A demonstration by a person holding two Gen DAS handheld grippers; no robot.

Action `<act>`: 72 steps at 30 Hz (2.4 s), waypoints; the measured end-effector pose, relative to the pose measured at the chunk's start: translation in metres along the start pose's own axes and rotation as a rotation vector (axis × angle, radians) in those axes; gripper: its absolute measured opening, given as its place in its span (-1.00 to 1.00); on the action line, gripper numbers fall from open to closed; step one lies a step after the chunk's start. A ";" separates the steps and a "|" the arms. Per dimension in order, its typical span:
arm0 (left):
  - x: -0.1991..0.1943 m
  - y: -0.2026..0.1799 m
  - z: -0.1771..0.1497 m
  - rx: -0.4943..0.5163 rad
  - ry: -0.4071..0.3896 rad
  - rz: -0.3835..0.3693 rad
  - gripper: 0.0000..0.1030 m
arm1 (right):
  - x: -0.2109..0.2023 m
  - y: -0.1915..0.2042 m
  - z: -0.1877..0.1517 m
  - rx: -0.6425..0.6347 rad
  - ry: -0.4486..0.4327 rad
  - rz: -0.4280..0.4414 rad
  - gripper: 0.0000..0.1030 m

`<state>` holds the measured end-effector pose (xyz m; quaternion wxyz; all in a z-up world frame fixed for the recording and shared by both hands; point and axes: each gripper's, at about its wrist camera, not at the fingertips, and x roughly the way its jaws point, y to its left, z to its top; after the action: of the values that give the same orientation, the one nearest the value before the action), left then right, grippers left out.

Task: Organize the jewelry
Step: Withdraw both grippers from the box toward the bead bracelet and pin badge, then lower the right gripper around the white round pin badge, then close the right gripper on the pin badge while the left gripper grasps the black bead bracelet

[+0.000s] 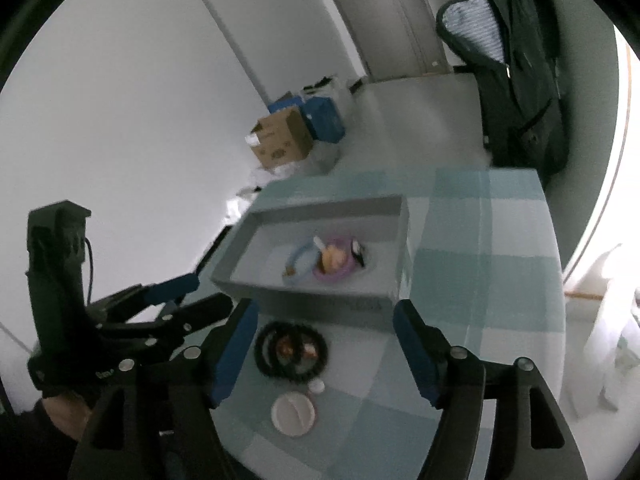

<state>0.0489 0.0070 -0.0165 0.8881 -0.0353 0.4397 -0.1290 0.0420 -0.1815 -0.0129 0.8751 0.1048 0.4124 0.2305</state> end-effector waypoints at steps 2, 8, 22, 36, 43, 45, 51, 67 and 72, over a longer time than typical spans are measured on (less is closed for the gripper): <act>-0.001 0.000 -0.004 0.006 0.005 0.008 0.43 | 0.001 0.002 -0.009 -0.008 0.020 -0.006 0.37; 0.001 0.007 -0.014 -0.004 0.031 0.023 0.43 | 0.002 0.007 -0.030 -0.046 0.065 -0.022 0.50; 0.014 0.015 -0.023 -0.051 0.118 0.014 0.44 | 0.012 0.032 -0.073 -0.151 0.151 -0.017 0.56; 0.012 0.025 -0.021 -0.103 0.116 0.025 0.46 | 0.027 0.058 -0.090 -0.298 0.176 -0.086 0.40; 0.013 0.029 -0.020 -0.103 0.119 0.018 0.46 | 0.037 0.067 -0.091 -0.356 0.190 -0.126 0.21; 0.013 0.029 -0.019 -0.101 0.120 0.014 0.46 | 0.038 0.070 -0.092 -0.376 0.187 -0.141 0.21; 0.014 0.029 -0.018 -0.100 0.117 0.015 0.46 | 0.039 0.075 -0.092 -0.407 0.183 -0.165 -0.19; 0.015 0.026 -0.018 -0.098 0.132 -0.042 0.46 | 0.026 0.060 -0.079 -0.296 0.178 -0.072 -0.19; 0.015 0.018 -0.016 -0.086 0.128 -0.077 0.46 | 0.017 0.054 -0.078 -0.278 0.174 -0.061 -0.19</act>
<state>0.0486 0.0215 -0.0411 0.8502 -0.0817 0.4992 -0.1459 -0.0254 -0.1269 -0.0542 0.8487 -0.0505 0.4538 0.2668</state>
